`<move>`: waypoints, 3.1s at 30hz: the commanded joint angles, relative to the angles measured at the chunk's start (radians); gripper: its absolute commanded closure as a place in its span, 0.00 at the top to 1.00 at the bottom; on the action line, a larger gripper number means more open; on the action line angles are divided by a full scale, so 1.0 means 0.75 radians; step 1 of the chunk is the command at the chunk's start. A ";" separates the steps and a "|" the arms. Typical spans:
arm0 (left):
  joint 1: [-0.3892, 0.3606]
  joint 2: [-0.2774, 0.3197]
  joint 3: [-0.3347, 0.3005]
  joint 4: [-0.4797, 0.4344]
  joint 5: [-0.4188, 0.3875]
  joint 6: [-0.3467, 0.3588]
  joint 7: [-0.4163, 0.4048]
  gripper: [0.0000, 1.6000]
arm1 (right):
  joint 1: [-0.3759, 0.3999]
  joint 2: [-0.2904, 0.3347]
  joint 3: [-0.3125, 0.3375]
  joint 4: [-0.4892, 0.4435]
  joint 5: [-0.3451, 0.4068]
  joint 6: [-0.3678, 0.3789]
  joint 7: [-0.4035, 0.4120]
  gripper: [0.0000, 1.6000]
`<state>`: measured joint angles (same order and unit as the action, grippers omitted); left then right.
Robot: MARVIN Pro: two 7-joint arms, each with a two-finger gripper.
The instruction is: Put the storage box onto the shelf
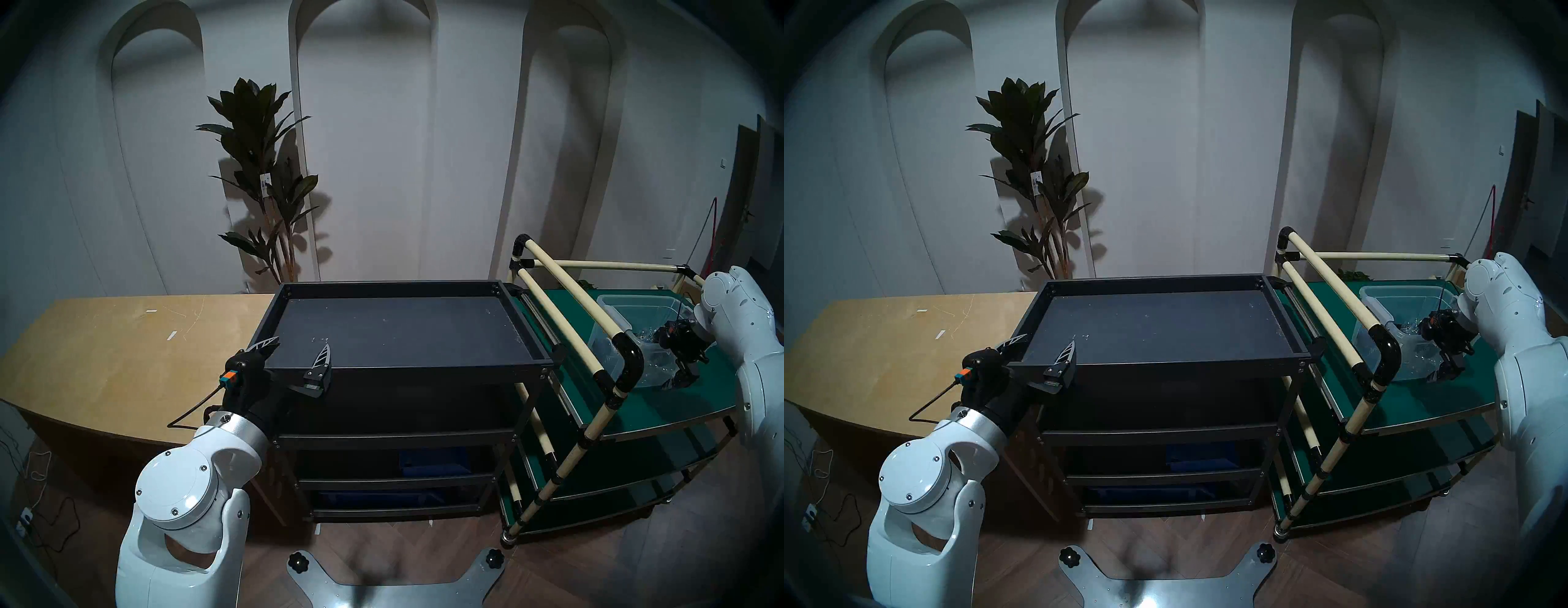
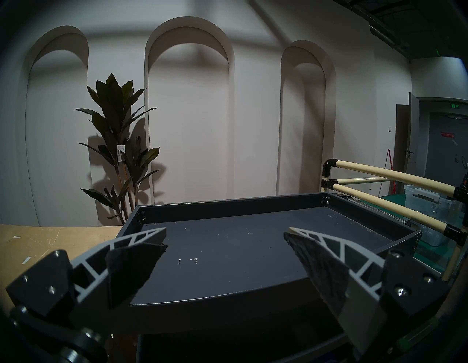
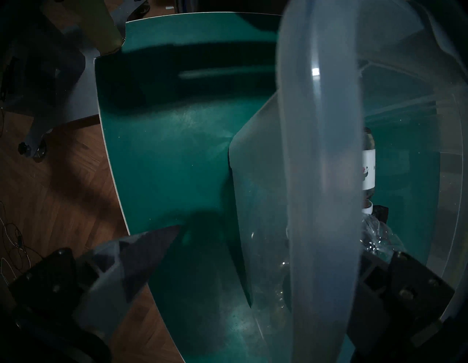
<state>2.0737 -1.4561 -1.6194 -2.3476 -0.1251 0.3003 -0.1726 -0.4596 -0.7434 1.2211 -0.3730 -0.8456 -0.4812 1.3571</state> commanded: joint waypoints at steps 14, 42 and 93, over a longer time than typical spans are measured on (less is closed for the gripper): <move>-0.006 0.001 0.000 -0.028 0.001 -0.006 -0.001 1.00 | 0.206 -0.037 -0.024 0.148 -0.040 -0.030 0.013 0.00; -0.007 0.001 0.000 -0.025 0.000 -0.006 -0.001 1.00 | 0.395 -0.021 -0.007 0.187 -0.063 0.028 0.044 0.00; -0.007 0.001 0.000 -0.025 0.000 -0.006 -0.001 1.00 | 0.770 -0.263 -0.021 0.122 -0.021 -0.016 0.159 0.00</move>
<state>2.0734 -1.4560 -1.6194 -2.3474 -0.1255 0.3003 -0.1726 0.0204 -0.8629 1.2089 -0.2615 -0.8773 -0.4692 1.3793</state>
